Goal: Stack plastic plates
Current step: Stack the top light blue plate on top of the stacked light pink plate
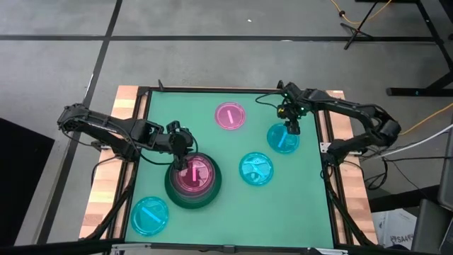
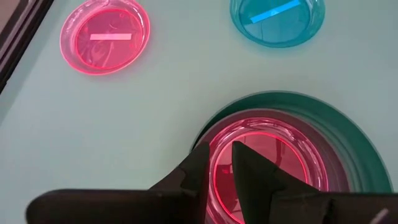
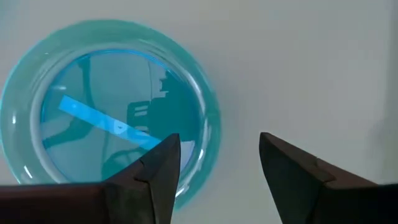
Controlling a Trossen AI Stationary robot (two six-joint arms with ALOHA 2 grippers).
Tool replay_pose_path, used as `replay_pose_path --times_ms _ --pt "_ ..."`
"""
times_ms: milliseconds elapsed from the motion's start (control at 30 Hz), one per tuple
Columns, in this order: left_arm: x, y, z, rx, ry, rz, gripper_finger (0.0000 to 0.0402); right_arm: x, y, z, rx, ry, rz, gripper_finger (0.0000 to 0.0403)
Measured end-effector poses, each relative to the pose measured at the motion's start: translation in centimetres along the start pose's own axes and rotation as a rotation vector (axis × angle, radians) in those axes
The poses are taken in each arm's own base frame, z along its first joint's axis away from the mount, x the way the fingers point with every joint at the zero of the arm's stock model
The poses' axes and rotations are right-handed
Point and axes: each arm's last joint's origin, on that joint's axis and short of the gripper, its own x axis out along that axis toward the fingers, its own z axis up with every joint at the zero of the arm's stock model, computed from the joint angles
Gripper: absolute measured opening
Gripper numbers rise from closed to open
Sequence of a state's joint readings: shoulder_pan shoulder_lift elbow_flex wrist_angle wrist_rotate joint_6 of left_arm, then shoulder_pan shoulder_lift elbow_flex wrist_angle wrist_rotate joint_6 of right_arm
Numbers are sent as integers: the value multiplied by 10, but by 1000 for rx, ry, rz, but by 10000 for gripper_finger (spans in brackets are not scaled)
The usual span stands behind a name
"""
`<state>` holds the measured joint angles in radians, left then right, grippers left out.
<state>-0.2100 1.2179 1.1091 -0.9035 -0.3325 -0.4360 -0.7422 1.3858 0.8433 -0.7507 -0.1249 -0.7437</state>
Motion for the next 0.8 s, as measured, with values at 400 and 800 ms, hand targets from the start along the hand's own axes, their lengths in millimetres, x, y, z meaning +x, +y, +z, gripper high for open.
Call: replay_pose_path --times_ms 400,800 --pt "0 0 0 -1 0 0 61 33 -9 3 -16 49 45 206" --pt "0 0 0 -1 0 0 61 49 -11 2 -39 85 82 206"
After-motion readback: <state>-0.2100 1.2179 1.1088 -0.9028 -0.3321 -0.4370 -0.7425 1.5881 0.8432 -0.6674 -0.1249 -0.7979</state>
